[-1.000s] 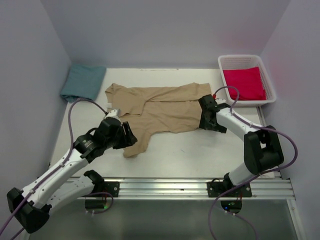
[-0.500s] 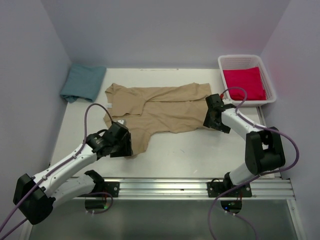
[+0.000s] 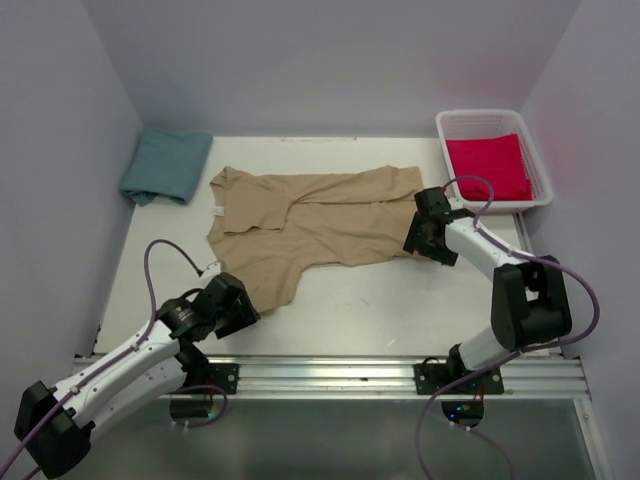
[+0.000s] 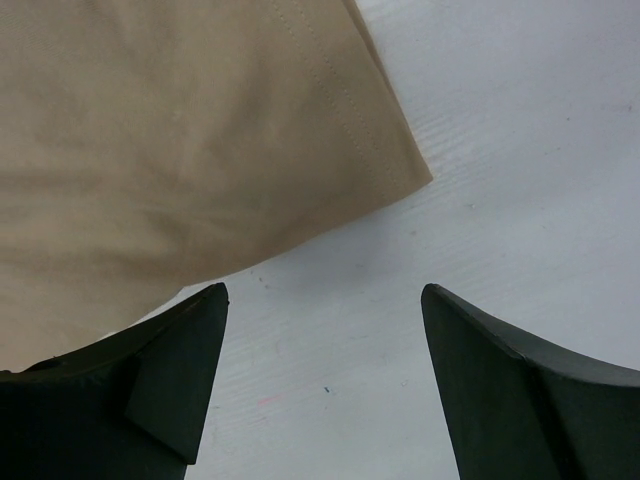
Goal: Fold and stack the t-shirts
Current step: Grap the side of the flattened tshirt closest away from the robot with both arms
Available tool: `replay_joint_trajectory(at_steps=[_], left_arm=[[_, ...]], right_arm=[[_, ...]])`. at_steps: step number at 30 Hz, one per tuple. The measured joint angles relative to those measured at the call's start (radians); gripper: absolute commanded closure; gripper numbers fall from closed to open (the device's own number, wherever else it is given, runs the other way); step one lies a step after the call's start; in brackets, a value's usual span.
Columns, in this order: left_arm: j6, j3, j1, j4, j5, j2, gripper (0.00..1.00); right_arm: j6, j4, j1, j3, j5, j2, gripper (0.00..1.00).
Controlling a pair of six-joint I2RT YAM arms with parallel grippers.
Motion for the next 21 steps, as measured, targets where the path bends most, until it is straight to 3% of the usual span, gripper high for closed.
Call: replay_joint_trajectory(at_steps=[11,21], left_arm=[[-0.184,-0.122,-0.005,0.141,-0.150,-0.039,0.37],[-0.240,-0.217,-0.008,0.328,-0.183,-0.121,0.37]], right_arm=[[-0.018,0.026,0.000,-0.020,-0.041,-0.031,0.19],[-0.021,0.031,0.000,-0.021,-0.043,-0.034,0.21]])
